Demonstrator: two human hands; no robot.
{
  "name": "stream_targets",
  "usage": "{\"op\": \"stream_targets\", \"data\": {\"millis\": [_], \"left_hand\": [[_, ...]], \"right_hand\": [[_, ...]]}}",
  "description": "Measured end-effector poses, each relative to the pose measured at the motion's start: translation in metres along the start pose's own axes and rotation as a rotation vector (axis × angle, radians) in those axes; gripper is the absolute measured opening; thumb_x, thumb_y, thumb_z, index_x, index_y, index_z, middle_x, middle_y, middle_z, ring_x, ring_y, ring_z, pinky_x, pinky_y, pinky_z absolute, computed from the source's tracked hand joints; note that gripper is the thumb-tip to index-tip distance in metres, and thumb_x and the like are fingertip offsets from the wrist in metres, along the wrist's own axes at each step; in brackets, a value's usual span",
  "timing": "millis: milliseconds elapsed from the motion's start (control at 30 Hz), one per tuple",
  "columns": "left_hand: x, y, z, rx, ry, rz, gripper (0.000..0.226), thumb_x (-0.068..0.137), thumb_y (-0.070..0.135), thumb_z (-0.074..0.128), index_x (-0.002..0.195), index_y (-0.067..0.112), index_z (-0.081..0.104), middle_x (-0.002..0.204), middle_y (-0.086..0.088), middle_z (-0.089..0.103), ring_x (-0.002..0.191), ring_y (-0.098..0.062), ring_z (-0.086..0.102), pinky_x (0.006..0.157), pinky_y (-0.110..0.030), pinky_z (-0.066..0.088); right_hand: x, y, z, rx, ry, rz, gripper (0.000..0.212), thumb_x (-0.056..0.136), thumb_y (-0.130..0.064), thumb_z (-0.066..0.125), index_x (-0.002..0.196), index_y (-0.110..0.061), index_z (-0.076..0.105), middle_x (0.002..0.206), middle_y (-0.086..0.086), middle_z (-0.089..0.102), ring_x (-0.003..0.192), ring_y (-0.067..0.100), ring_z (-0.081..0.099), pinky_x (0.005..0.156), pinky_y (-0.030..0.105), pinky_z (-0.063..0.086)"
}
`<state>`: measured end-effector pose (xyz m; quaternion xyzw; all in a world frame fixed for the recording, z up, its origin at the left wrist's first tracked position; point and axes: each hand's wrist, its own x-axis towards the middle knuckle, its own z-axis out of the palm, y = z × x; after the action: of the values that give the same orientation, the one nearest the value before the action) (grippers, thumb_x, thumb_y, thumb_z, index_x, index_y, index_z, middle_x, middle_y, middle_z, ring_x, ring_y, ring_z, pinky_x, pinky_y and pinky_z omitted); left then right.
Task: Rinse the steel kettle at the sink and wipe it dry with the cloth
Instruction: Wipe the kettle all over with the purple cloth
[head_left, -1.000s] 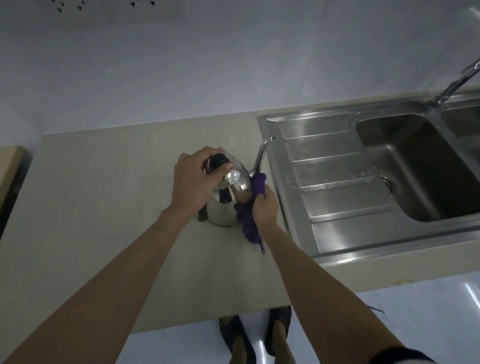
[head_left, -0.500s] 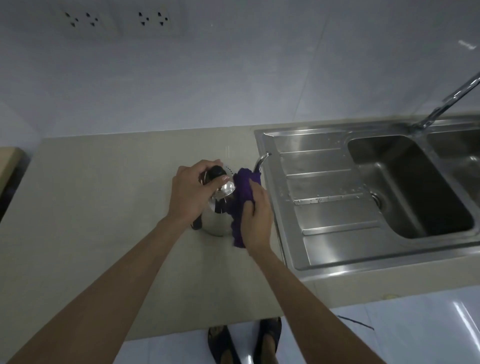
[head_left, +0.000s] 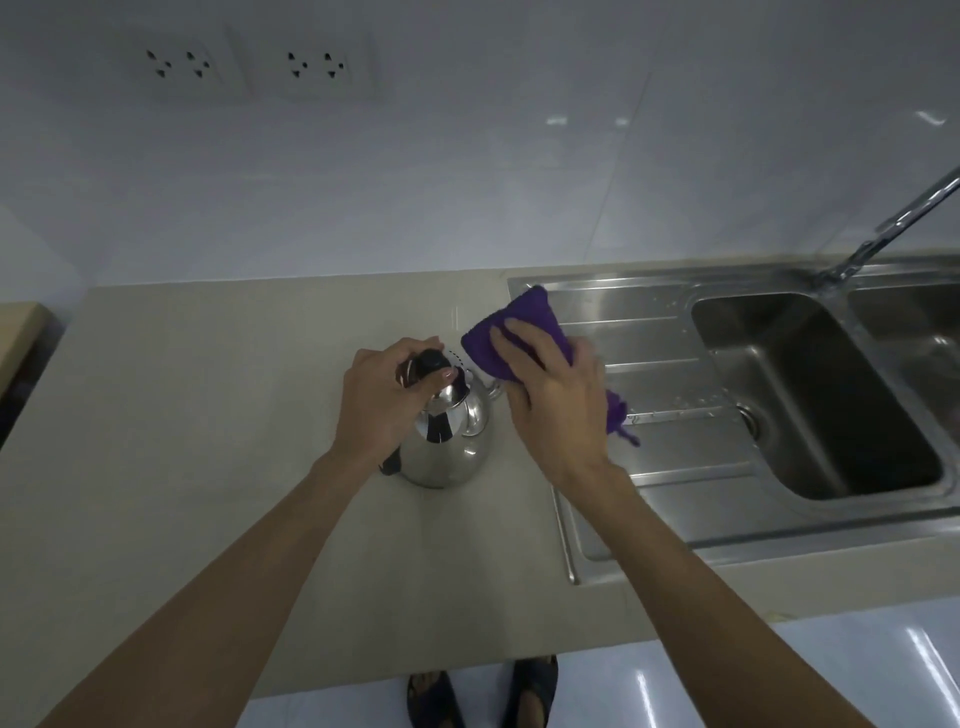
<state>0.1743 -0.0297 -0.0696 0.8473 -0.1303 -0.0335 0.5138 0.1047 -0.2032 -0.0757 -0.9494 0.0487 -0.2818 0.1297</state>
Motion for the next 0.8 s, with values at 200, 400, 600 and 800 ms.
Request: {"op": "stream_targets", "data": {"millis": [200,400,600,800], "left_hand": [[-0.001,0.003,-0.001,0.006,0.003,0.006,0.028,0.08,0.026,0.077,0.108,0.026,0.072,0.115,0.017,0.069,0.114,-0.021,0.06,0.102,-0.037,0.046],[0.001,0.004,-0.002,0.013,0.0,-0.019,0.03,0.079,0.029,0.078,0.108,0.028,0.072,0.113,0.02,0.069,0.113,-0.022,0.06,0.101,-0.036,0.047],[0.001,0.006,-0.001,0.004,-0.002,-0.023,0.03,0.078,0.027,0.079,0.108,0.026,0.072,0.114,0.017,0.07,0.112,-0.023,0.06,0.1,-0.035,0.048],[0.0,0.007,0.0,0.037,0.023,-0.013,0.03,0.078,0.03,0.078,0.108,0.029,0.072,0.108,0.024,0.066,0.11,-0.019,0.054,0.093,-0.019,0.041]], "right_hand": [[0.018,0.028,0.003,-0.604,-0.589,-0.631,0.047,0.088,-0.004,0.051,0.134,-0.012,0.048,0.147,0.007,0.037,0.125,0.036,0.039,0.098,0.044,0.038],[0.034,0.032,0.001,-0.63,-0.424,-0.63,0.036,0.08,-0.008,0.055,0.114,-0.017,0.062,0.123,0.001,0.056,0.108,0.029,0.051,0.084,0.037,0.045],[0.024,0.029,0.015,-0.631,-0.454,-0.576,0.044,0.078,-0.01,0.063,0.122,-0.016,0.058,0.13,0.0,0.051,0.111,0.029,0.048,0.086,0.036,0.043],[-0.004,0.023,0.037,-0.379,-0.517,-0.374,0.048,0.082,-0.002,0.058,0.128,-0.014,0.055,0.144,0.0,0.044,0.119,0.033,0.047,0.095,0.041,0.045]]}}
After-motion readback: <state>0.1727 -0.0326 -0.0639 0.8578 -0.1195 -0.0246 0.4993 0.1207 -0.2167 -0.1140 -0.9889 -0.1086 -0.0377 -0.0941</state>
